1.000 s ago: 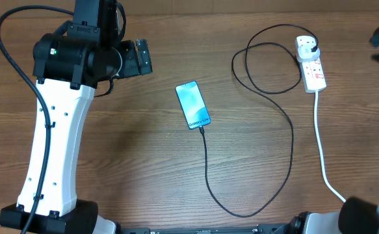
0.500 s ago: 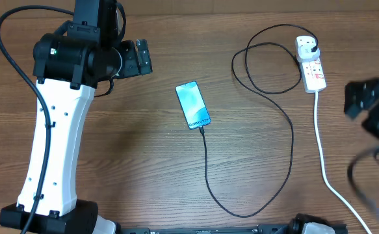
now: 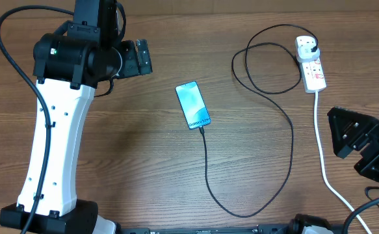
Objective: Plug charger to phone and switch on socket
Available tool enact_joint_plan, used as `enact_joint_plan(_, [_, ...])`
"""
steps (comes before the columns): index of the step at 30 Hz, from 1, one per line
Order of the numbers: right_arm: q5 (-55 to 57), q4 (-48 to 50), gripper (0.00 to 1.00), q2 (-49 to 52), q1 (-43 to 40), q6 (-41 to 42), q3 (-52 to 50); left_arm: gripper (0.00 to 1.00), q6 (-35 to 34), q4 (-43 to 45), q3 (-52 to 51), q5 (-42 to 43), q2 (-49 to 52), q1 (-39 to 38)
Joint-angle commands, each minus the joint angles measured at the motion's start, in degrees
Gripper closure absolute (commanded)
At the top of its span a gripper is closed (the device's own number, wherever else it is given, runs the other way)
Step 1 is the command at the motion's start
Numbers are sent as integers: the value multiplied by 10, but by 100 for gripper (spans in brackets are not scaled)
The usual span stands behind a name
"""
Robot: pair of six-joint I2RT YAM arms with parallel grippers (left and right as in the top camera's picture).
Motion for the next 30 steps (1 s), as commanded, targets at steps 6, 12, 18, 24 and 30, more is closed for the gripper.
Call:
enact_joint_plan(6, [15,2,0,0,3,0,-3,0,13,1,2,-8,1,-4])
enact_joint_plan(12, [14,2,0,0,3,-34,-26,0,13,1,2,-8,1,-4])
enact_joint_plan(18, [51,7,0,-15,26,-37,-86,0,13,1,2,-8,1,-4])
enact_joint_plan(24, [66,100,0,-112,54,-50,-210,0,13,1,2,-8,1,-4])
enact_joint_plan(30, [68,235,0,-256,63,-50,-409,0,13,1,2,-8,1,-4])
